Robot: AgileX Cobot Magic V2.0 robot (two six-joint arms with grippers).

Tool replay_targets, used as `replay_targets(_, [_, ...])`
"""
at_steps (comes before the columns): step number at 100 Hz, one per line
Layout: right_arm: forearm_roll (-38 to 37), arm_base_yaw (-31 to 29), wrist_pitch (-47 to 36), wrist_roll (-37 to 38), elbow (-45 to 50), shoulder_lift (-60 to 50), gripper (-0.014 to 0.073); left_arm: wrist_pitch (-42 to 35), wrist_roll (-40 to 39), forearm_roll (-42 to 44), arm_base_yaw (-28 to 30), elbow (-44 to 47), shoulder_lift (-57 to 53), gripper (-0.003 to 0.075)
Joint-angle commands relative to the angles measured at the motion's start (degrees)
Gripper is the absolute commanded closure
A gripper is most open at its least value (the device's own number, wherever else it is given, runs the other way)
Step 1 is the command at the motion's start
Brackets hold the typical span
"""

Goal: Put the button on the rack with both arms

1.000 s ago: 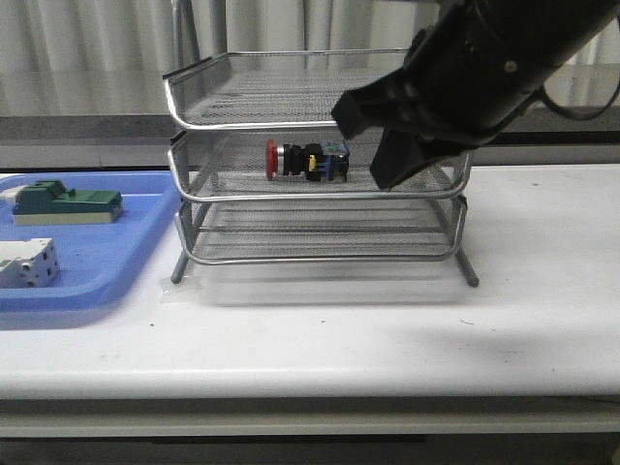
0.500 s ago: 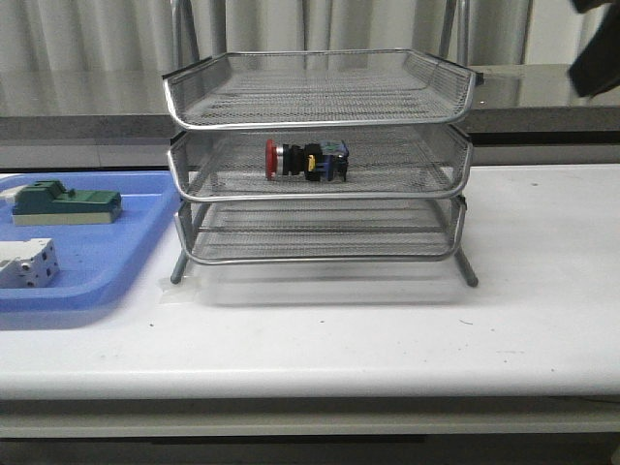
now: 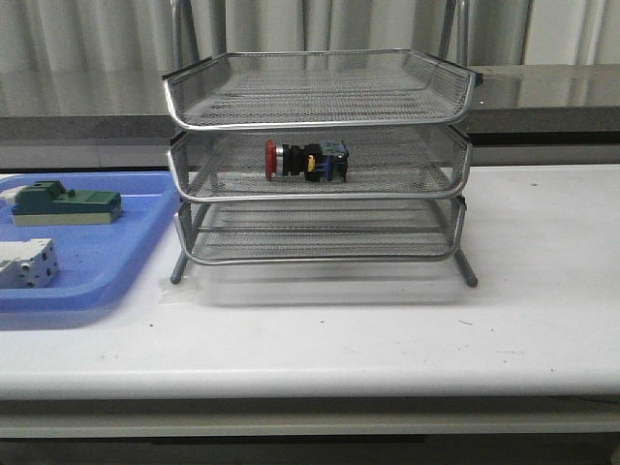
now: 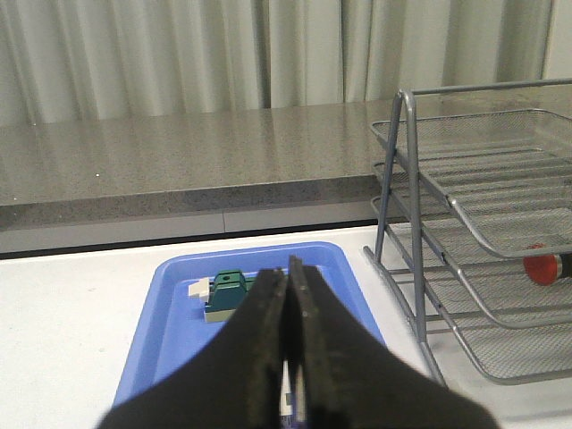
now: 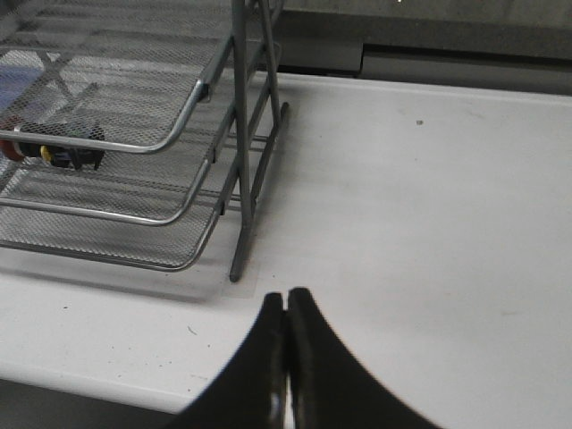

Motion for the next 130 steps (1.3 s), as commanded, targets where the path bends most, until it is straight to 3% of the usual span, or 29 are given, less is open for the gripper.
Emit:
replay_targets(1, [-0.24,-0.39,-3.62,-0.07,0.54,-3.99,0.0651,-3.62,-0.67,-1.1,0.02,-1.52,0.44,0.0741])
replay_targets(22, [-0.24,-0.39,-3.66,-0.07,3.04,-10.54,0.0651,-3.62,-0.67,-1.1,0.02,-1.52,0.44,0.0741])
replay_targets(114, [-0.24,-0.29,-3.62,-0.07,3.42,-10.81,0.0651,-3.62,-0.67,-1.1,0.02,-1.52,0.44,0.0741])
replay_targets(130, [-1.22,-0.29,-8.25,1.55,6.79,-12.57,0.0651,-3.62,-0.67,-1.1,0.02,-1.52,0.44,0.0741])
